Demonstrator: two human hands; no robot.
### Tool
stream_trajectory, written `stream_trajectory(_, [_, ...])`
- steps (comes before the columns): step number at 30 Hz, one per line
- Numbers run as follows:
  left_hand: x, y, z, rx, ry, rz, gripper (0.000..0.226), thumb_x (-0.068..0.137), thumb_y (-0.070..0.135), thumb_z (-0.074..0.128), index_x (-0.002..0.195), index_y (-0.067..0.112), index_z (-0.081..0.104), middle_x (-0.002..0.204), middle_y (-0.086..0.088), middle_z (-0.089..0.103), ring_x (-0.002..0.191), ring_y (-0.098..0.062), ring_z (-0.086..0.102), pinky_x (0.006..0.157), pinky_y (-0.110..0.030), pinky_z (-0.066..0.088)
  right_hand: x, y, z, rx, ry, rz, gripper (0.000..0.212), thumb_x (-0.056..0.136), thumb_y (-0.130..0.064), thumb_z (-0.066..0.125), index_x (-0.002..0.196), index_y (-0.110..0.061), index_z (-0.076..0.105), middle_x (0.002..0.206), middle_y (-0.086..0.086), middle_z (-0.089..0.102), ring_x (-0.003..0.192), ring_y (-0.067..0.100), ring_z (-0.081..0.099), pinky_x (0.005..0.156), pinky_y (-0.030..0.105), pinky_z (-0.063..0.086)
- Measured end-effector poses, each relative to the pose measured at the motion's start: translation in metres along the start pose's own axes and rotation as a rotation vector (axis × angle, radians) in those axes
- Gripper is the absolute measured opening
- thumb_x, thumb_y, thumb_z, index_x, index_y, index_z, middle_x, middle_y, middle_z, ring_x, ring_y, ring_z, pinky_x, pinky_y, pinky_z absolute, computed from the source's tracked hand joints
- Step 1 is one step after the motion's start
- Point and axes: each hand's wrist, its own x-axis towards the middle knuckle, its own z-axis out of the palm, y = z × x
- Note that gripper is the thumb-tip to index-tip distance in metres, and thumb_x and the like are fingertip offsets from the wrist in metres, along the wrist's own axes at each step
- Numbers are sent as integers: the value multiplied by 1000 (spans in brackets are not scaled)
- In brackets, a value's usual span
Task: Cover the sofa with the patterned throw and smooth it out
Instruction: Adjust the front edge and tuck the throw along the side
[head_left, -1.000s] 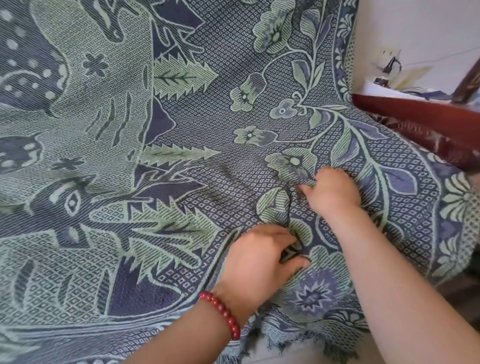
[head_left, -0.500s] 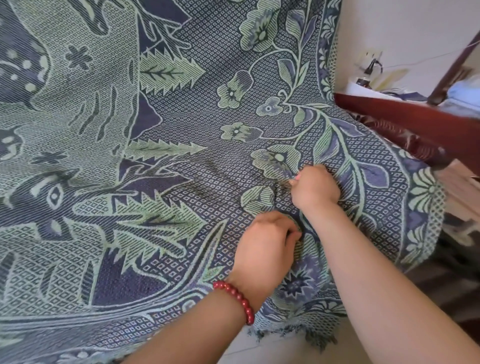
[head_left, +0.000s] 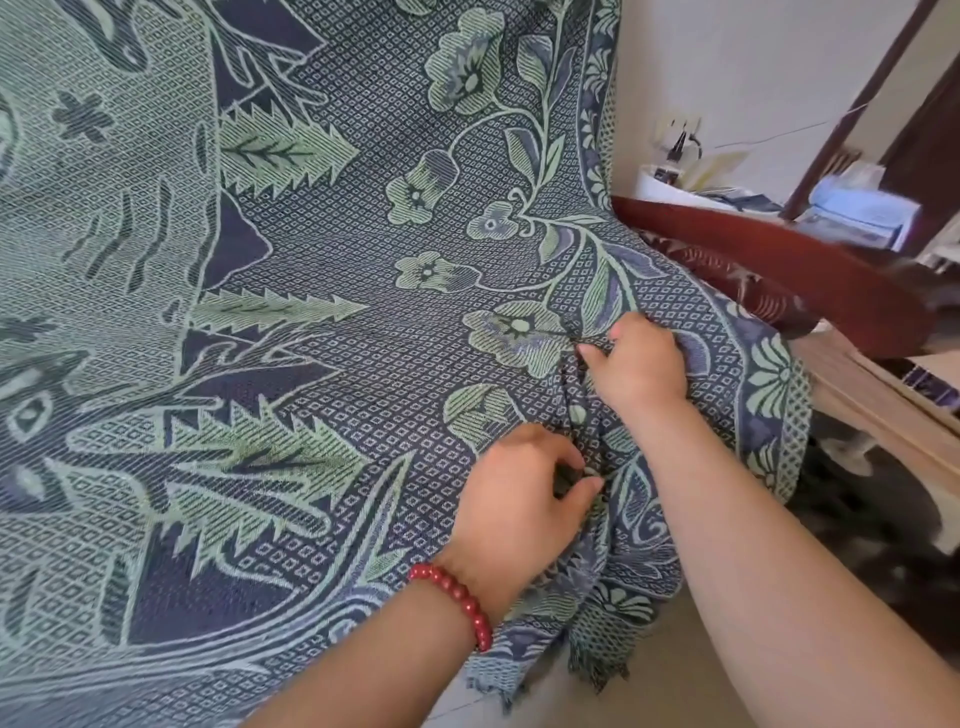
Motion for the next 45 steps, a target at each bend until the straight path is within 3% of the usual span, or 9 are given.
stream_trajectory(3, [-2,1,0,31,-19,27,25,80,45,67,96,27,65,96,9,59,92,-10,54,79,-29,50,1,-1,9,-144,-75,13,46,88,-39,61,113,-1,51,114,18,60,103,35,60,69,34,45])
stream_trajectory(8, [-7,16,14,156,-46,179,29,81,40,67,99,19,58,97,-2,50,92,-24,52,65,-35,49,9,4,18,-105,-57,29,21,95,-24,52,107,-7,53,110,18,61,100,35,59,67,33,39])
stream_trajectory(12, [6,21,22,230,-84,-24,42,87,48,57,111,14,52,109,-4,51,105,-24,50,81,-36,46,6,5,17,-70,-11,30,20,95,-23,51,107,-7,54,106,17,61,99,34,59,66,32,39])
stream_trajectory(17, [11,20,27,259,-64,-114,54,85,61,48,107,13,54,106,-4,57,98,-23,56,77,-33,46,3,6,14,-68,24,-5,27,93,-29,54,106,-6,57,107,16,63,99,34,60,68,33,43])
stream_trajectory(23, [16,15,29,257,-28,-168,48,85,57,54,109,16,52,106,-2,60,92,-20,61,75,-31,50,16,-8,3,-178,-15,5,49,91,-41,56,119,-1,49,114,18,61,104,36,60,65,33,39])
stream_trajectory(28, [21,19,32,314,-68,-209,38,90,46,55,111,14,55,106,-2,60,93,-22,62,73,-31,50,25,-15,4,-400,-103,-123,21,93,-14,55,112,-5,59,116,14,60,102,33,61,68,33,41])
stream_trajectory(34, [20,17,39,279,1,-149,26,96,32,47,106,12,60,102,-2,61,85,-19,62,72,-29,54,25,-20,2,-539,-100,-268,35,89,6,42,123,3,50,121,19,57,105,34,61,72,38,49])
stream_trajectory(38, [17,18,40,207,13,-92,27,96,36,43,100,15,59,97,1,60,80,-19,60,70,-31,52,27,-11,1,-536,-97,-328,38,88,7,40,126,4,42,120,20,56,102,36,61,68,38,45])
stream_trajectory(45, [23,38,57,64,-35,-55,24,95,34,45,94,15,60,97,0,60,82,-18,58,69,-28,41,42,15,-28,-590,-113,-383,42,84,13,42,124,0,44,114,20,57,101,37,59,66,38,39])
